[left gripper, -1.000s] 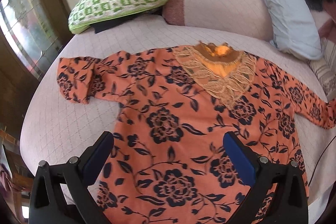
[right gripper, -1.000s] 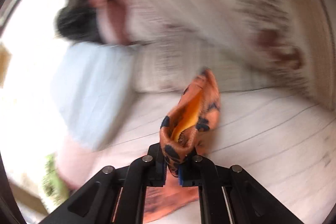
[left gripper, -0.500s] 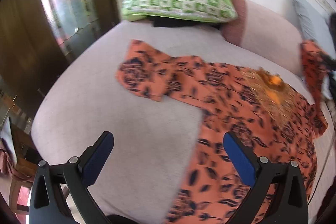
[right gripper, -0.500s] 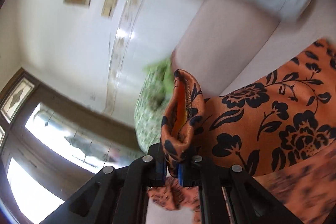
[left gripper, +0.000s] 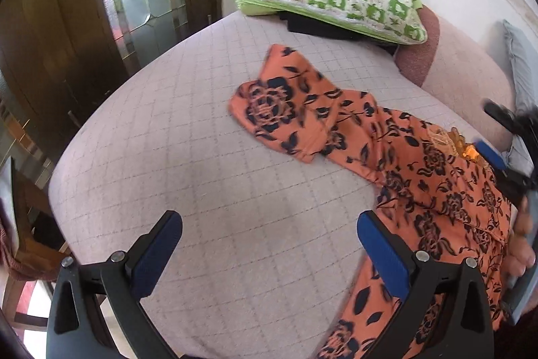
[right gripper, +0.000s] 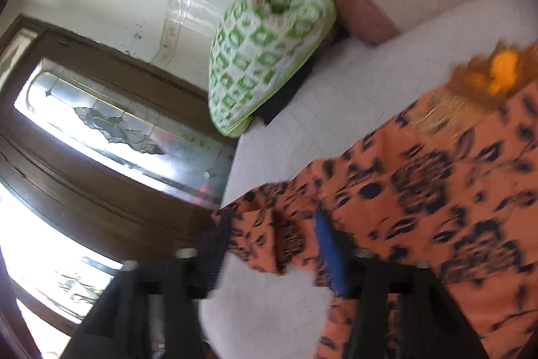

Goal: Fold small clothes
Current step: 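Fold the held sleeve across the blouse body with the right gripper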

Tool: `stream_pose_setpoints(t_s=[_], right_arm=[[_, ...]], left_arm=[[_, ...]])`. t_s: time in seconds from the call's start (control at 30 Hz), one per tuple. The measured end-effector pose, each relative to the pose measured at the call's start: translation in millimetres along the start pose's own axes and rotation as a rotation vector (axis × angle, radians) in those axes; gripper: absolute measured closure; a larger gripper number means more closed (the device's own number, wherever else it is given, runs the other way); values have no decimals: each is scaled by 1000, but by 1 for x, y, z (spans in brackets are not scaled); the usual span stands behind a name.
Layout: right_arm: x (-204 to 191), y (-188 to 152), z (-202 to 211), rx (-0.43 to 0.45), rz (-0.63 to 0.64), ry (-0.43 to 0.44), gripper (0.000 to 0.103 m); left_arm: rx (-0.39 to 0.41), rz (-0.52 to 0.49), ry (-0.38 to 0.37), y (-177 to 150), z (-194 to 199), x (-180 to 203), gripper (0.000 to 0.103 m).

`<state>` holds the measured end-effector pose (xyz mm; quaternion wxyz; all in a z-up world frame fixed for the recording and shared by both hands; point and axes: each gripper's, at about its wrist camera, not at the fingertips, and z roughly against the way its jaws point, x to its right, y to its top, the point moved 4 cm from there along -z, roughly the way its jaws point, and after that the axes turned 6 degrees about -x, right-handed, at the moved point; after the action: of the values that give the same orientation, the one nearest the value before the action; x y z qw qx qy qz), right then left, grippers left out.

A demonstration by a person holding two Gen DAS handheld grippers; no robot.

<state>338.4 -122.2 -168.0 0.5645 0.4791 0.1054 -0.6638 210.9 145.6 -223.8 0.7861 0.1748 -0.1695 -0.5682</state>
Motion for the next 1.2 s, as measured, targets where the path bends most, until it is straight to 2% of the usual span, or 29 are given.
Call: stream_pose_setpoints(t_s=[0.13,0.2,0.23,0.27,0.37,0.43,0.47,0.5,0.57,0.67,0.73,0.83,0.93,1.0,1.07,1.13,1.2], right_arm=[[65,9,52,38,-61,-115,34],[105,6,76,52,-102,-184,36],[130,6,83,43,-121,-237,40],[152,5,90,30,-139,-291,50],[224,1,115,36,-239,-473,71],[244,-3,137,87,-292,-458,91],[246,-6,147,106,-303,-455,91],[244,-8,154,112,-302,-447,91],[229,-18,161,104,-273,-400,86],[197,-38,163,63,-176,-342,86],[173,-51,161,47,-123,-306,86],[143,-73,147,-5,-80,-223,85],[126,-100,126,-87,-48,-147,85],[115,-113,102,-158,-12,-156,85],[112,-122,91,-206,-5,-161,85],[110,-126,85,-232,0,-157,85],[112,-127,84,-230,16,-177,85]], left_arm=[[29,-40,-37,13,-14,35,0],[15,-86,-55,21,-32,62,0],[2,-114,-61,25,-43,76,0],[-19,-144,-59,30,-59,91,0],[-96,-227,-18,38,-110,129,0],[-163,-278,32,42,-148,145,1],[-190,-279,45,45,-162,147,1],[-190,-255,26,48,-165,146,1],[-180,-214,4,53,-156,140,1],[-120,-231,3,51,-127,125,1],[-49,-191,8,49,-101,95,1],[14,-111,41,47,-73,38,1],[19,-59,113,54,-63,-13,1],[-28,-23,138,63,-67,-41,1],[-31,8,147,76,-69,-56,1],[-25,-2,156,93,-71,-56,1],[-25,-7,121,107,-66,-47,1]])
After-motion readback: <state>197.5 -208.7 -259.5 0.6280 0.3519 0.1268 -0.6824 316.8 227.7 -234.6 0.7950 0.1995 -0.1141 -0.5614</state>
